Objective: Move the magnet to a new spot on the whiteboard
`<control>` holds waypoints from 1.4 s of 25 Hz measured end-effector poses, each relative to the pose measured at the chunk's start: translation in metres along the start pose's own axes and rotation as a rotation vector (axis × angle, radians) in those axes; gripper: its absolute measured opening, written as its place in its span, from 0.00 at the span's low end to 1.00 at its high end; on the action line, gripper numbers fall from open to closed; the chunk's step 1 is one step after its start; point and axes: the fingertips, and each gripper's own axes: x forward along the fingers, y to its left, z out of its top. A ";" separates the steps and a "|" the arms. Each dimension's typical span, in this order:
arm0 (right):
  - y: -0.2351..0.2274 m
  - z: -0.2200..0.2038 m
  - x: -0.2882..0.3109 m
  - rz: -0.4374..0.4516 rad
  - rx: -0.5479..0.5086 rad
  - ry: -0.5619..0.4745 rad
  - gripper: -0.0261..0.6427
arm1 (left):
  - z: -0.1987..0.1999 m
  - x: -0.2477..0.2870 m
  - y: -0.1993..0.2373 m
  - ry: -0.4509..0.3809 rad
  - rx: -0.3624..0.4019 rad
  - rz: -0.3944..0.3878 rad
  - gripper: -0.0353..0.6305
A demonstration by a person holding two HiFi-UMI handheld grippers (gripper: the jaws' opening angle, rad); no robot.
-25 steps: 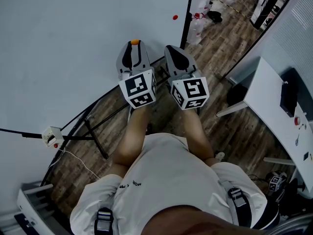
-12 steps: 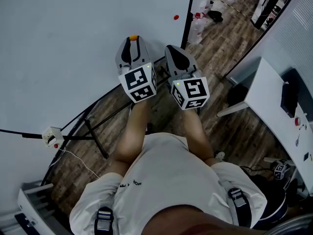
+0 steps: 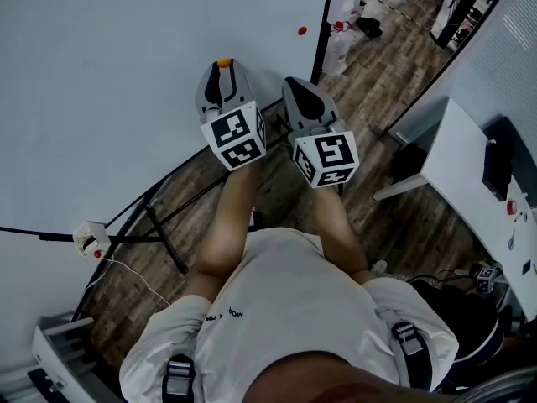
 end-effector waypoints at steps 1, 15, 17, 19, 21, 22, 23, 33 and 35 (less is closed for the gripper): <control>0.000 0.000 0.001 -0.001 0.000 0.000 0.06 | 0.000 0.001 0.001 0.000 0.001 0.002 0.23; -0.007 -0.001 0.001 -0.003 0.001 0.000 0.06 | 0.003 0.020 0.005 0.011 0.022 0.041 0.23; -0.007 -0.001 0.002 -0.002 0.001 0.000 0.06 | 0.004 0.023 0.007 0.014 0.027 0.050 0.23; -0.008 -0.001 0.002 -0.002 0.000 -0.001 0.06 | 0.003 0.025 0.008 0.016 0.029 0.058 0.23; -0.009 -0.001 0.001 -0.002 0.001 -0.003 0.06 | 0.004 0.028 0.009 0.016 0.027 0.067 0.23; -0.010 -0.001 0.001 -0.002 0.002 -0.003 0.06 | 0.004 0.030 0.009 0.015 0.025 0.071 0.23; -0.010 -0.001 0.001 -0.003 0.003 -0.004 0.06 | 0.005 0.031 0.010 0.015 0.023 0.073 0.23; -0.013 0.001 0.002 -0.004 0.001 -0.005 0.06 | 0.008 0.041 0.013 0.018 0.030 0.099 0.23; -0.014 0.001 0.003 -0.003 0.005 -0.004 0.06 | 0.007 0.043 0.013 0.022 0.026 0.102 0.23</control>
